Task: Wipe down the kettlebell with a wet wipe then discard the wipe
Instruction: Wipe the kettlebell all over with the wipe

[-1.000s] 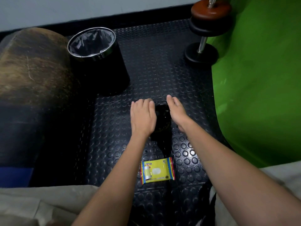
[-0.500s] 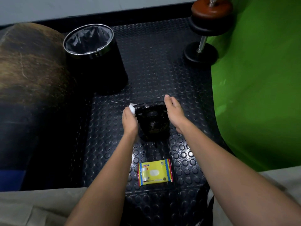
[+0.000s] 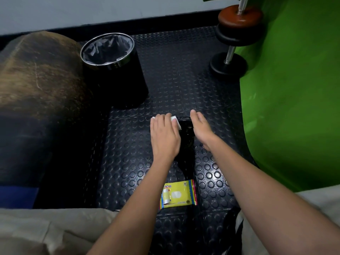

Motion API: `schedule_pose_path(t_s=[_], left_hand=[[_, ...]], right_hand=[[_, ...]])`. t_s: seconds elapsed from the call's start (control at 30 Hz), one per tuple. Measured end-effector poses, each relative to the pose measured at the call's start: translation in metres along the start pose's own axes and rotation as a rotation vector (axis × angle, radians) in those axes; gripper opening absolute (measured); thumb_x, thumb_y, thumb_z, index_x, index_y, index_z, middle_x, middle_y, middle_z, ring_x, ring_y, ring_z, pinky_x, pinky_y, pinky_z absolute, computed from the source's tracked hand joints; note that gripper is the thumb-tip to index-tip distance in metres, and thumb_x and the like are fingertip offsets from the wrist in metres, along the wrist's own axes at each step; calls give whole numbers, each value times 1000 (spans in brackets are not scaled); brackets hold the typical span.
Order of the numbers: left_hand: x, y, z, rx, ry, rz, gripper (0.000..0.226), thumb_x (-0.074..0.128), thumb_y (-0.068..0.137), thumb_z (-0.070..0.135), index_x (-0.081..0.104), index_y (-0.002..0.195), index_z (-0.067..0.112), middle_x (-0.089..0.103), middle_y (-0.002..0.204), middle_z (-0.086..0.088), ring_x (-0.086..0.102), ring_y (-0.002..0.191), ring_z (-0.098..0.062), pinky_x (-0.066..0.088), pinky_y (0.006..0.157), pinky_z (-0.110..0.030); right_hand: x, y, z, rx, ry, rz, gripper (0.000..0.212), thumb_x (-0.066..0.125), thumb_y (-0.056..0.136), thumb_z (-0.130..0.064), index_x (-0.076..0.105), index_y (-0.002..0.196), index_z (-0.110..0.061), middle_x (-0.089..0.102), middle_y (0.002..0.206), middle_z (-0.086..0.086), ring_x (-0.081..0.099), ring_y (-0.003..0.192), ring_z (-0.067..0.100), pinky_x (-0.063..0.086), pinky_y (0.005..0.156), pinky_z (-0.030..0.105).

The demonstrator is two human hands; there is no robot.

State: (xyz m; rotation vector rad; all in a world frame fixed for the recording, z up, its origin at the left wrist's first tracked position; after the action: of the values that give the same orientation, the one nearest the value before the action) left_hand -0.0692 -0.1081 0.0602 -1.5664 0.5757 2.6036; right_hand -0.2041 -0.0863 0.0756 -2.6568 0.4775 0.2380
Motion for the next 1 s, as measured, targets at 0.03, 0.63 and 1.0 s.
schedule_pose_path(t_s=[0.03, 0.63, 1.0], left_hand=[[-1, -3, -3, 14, -40, 21, 45, 21, 109, 31, 57, 128, 12, 58, 126, -4, 48, 125, -23, 24, 121, -42], [-9, 34, -39, -708, -582, -311, 34, 24, 104, 27, 50, 91, 10, 53, 89, -4, 45, 78, -17, 35, 69, -33], [-18, 18, -23, -141, -327, -150, 37, 26, 109, 22, 51, 86, 8, 54, 91, -5, 45, 89, -22, 33, 82, -34]], right_hand=[[0, -1, 0, -3, -2, -2, 48, 31, 105, -53, 54, 125, -16, 52, 136, 4, 51, 111, 15, 36, 91, 30], [-8, 0, -10, 48, -126, -29, 52, 25, 108, -38, 45, 139, -1, 45, 148, 14, 42, 136, 29, 36, 107, 38], [-10, -4, -19, 67, -179, -82, 44, 27, 103, -36, 60, 107, -7, 61, 105, 7, 54, 103, 24, 42, 86, 38]])
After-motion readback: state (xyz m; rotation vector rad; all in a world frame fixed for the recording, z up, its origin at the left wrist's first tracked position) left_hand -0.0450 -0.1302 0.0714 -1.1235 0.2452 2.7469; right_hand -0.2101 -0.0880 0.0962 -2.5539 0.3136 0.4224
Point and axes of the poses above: each hand's wrist, its own y-axis towards the middle knuckle, its own x-axis out of the palm, z = x × y, the point moved 2 cm from there along y, towards the middle knuckle
